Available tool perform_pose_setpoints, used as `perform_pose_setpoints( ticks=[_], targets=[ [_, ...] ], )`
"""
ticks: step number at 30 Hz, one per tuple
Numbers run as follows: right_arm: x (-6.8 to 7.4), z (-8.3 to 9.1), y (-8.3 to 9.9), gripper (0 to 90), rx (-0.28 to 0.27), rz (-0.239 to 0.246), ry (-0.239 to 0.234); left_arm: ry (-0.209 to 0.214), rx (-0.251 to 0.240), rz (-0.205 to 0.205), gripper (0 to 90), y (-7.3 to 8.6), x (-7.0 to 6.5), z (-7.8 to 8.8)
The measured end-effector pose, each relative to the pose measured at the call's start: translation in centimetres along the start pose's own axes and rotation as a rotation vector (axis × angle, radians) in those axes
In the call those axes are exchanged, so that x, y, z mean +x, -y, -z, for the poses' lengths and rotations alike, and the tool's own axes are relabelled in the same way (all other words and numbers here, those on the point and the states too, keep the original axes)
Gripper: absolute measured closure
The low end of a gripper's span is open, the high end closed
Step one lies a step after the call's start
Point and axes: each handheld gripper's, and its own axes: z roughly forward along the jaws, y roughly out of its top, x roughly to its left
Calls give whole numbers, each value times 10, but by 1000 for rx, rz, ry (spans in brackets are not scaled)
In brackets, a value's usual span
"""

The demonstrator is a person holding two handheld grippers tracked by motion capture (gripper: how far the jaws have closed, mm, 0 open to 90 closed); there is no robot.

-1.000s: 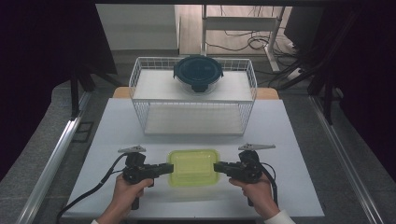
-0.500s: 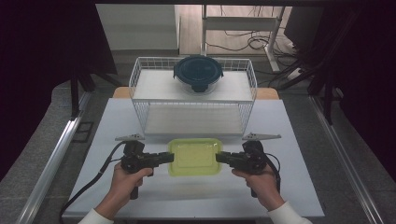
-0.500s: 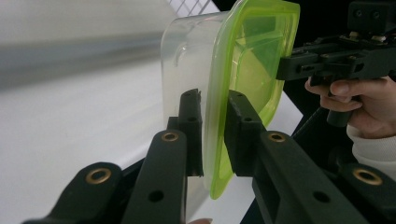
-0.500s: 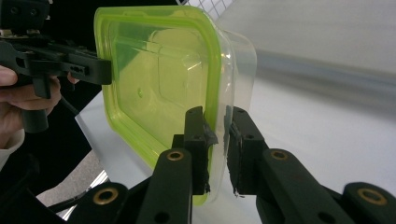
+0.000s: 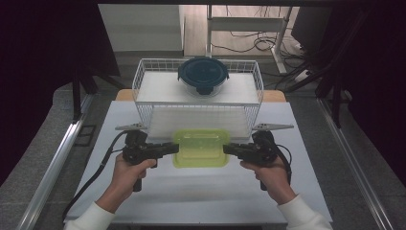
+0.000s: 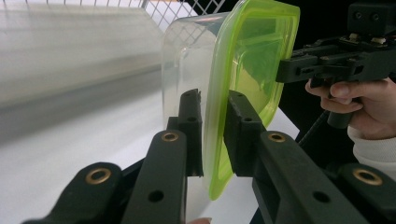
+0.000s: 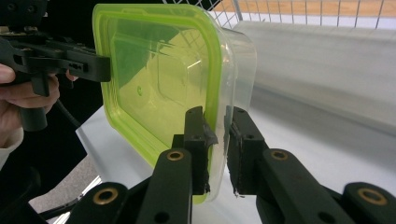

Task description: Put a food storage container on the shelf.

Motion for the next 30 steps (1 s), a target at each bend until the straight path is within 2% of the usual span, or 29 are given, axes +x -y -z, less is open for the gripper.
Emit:
perform_pose_setpoints(
  ticks=[7,18,28,30],
  targets=[
    [-1,5,-19,784,-22,11,-9,5,-12,-24,790,-21,-3,5],
    [-1,12,-44,784,-57,20,-31,4,-35,-46,790,-44,-8,11],
    [-4,18,-74,784,-88,39,-40,9,-45,-70,789,-76,-10,16],
    [-5,19,-80,784,-93,38,-45,12,-47,-79,789,-87,-10,17]
  ],
)
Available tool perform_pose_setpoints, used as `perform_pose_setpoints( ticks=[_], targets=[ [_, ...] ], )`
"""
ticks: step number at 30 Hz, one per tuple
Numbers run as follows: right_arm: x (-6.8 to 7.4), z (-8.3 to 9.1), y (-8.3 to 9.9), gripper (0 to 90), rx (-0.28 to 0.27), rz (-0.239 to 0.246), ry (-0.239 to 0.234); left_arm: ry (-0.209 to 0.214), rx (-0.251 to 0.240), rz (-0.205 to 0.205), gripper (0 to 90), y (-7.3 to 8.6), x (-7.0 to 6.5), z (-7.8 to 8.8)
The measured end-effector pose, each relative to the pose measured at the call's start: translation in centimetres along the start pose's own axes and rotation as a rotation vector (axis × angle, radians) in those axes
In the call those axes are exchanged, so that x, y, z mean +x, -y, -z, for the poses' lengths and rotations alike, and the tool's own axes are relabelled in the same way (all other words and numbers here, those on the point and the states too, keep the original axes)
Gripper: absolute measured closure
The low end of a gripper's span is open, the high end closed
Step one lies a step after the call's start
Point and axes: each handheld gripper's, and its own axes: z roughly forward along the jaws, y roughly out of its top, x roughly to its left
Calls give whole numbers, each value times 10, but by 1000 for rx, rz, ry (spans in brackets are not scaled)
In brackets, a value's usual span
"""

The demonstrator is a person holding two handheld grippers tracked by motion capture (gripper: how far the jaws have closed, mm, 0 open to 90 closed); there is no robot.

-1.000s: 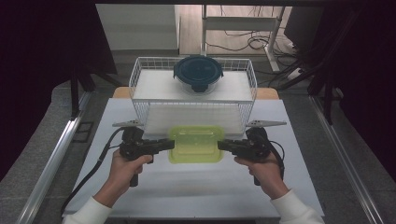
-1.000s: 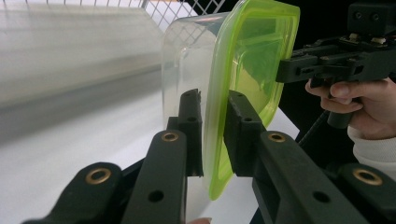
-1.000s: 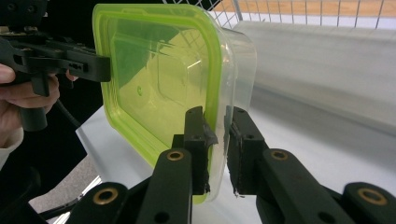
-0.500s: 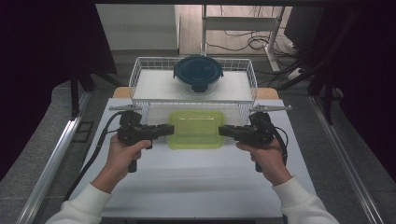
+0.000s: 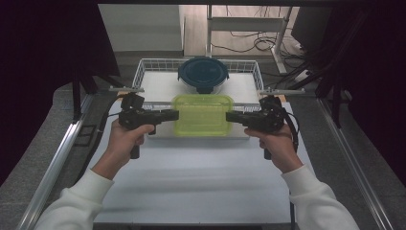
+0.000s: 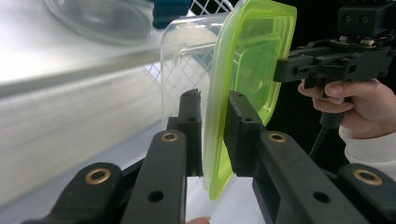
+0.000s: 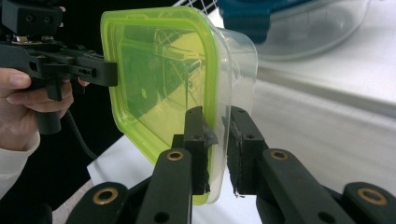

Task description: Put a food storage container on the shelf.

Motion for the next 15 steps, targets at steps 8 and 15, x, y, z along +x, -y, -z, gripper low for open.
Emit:
perform_pose_setpoints(
  ticks=[8,15],
  targets=[
    [-1,2,-27,783,-28,14,-9,4,-18,-23,788,-28,0,6],
    [-7,0,-57,784,-40,20,-26,24,-40,-5,786,-52,8,6]
  ],
)
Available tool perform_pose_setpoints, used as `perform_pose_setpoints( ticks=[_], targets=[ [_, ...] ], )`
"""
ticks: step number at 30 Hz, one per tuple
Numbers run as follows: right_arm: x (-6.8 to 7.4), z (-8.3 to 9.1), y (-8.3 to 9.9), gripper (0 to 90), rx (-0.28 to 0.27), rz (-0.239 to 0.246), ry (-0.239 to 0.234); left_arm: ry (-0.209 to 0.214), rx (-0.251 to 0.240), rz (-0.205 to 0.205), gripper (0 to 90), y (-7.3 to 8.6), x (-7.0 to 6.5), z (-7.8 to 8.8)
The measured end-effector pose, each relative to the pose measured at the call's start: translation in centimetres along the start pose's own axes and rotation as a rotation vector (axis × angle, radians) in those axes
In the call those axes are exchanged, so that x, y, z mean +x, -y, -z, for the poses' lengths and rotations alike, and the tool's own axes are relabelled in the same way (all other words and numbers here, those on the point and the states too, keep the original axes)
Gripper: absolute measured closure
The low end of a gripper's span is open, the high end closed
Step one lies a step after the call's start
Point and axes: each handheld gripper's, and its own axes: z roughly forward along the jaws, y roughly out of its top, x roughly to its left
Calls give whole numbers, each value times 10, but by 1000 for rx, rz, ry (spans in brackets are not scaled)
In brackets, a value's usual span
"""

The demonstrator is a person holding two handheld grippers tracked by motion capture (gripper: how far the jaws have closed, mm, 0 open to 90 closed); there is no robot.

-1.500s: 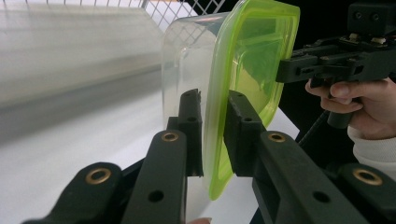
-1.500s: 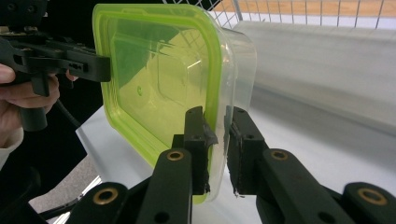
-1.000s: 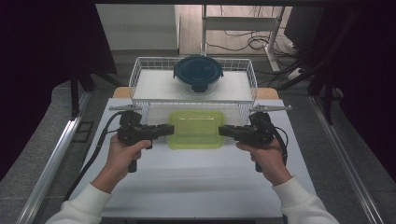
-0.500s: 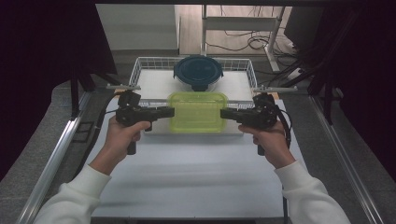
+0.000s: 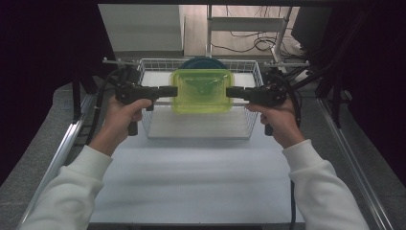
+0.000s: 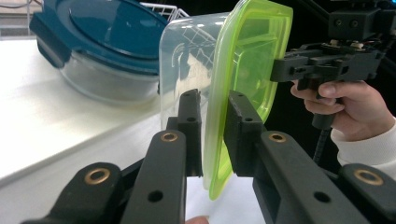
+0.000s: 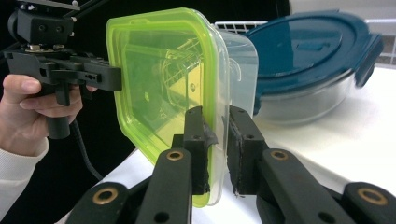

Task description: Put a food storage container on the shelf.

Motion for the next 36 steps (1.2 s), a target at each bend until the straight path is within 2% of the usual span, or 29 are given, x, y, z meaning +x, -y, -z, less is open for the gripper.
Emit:
perform_pose_setpoints(
  ticks=[3,10,15,19,26,30,36],
  targets=[
    [-5,-2,-9,785,0,-13,-8,-2,-4,3,786,-5,1,-1],
    [-10,-9,-32,783,8,-28,0,-8,-8,27,791,-29,16,-4],
    [-17,-13,-48,783,16,-30,8,10,-15,57,791,-41,26,-9],
    [-22,-15,-58,784,16,-38,13,4,-15,70,792,-50,30,-13],
    [-31,-20,-70,785,24,-52,21,-5,-7,85,797,-60,37,-18],
    [-39,-25,-73,785,33,-79,24,-6,1,127,800,-65,48,-27],
    [-56,-33,-73,787,54,-129,27,-9,14,166,804,-67,61,-39]
  ],
)
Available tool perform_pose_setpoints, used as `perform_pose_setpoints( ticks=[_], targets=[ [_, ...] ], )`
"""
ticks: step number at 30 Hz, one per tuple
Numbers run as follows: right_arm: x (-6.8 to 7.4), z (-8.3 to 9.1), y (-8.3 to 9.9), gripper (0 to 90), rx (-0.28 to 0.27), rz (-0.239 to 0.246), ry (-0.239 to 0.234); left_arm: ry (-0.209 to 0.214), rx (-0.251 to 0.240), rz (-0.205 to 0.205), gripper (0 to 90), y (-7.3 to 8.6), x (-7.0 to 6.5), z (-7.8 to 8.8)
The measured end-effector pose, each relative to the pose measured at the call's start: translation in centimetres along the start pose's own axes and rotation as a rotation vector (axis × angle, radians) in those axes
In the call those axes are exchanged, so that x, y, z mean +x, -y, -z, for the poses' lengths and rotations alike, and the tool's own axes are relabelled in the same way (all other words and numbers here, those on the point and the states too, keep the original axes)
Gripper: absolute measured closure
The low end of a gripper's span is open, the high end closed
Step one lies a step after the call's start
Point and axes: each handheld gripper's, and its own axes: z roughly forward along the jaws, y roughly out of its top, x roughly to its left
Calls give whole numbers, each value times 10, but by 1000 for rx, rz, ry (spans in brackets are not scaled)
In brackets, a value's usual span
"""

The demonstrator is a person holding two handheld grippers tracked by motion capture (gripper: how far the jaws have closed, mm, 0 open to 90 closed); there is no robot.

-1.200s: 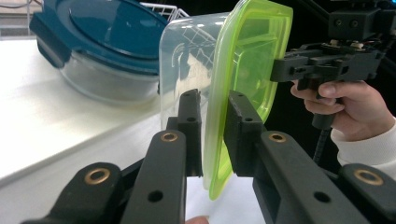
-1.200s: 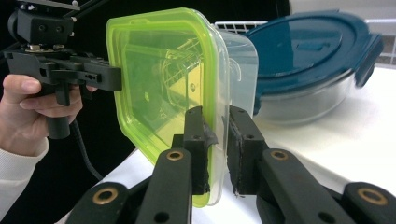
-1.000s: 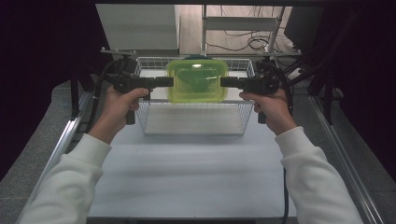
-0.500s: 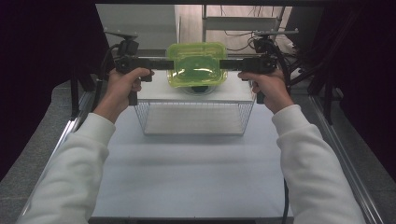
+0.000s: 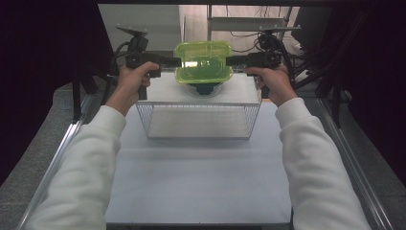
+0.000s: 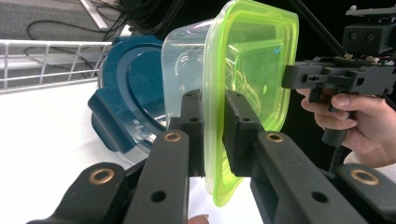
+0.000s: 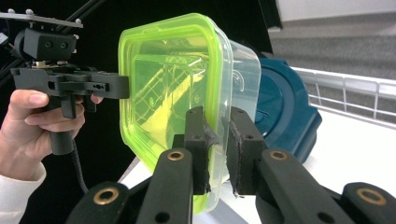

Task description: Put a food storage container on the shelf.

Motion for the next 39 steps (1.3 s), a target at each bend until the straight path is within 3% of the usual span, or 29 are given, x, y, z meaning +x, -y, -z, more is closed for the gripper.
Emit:
perform_pose_setpoints(
  ticks=[7,8,10,14,17,22,28,32,35,39],
  targets=[
    [-16,-6,-3,776,2,-87,-16,15,-3,66,796,-8,8,-6],
    [-19,-9,-5,769,-3,-120,-19,10,-4,73,795,-9,9,-7],
    [-22,-13,-7,759,-6,-144,-12,15,-7,111,787,-13,14,-10],
    [-33,-21,-8,736,-16,-214,-23,27,-9,146,761,-15,24,-15],
    [-36,-26,-8,717,-25,-238,-23,41,-8,177,746,-16,30,-17],
    [-38,-29,-7,689,-27,-265,-20,37,-8,189,719,-17,35,-22],
    [-36,-30,-6,652,-33,-266,-9,3,-9,178,605,-16,36,-23],
    [-34,-30,-6,408,-63,-260,13,16,-6,157,368,-17,35,-21],
    [-32,-25,-7,355,-107,-234,26,17,-23,141,272,-17,34,-17],
    [-27,-11,-6,318,-147,-162,18,-12,-72,85,239,-17,22,-3]
  ],
)
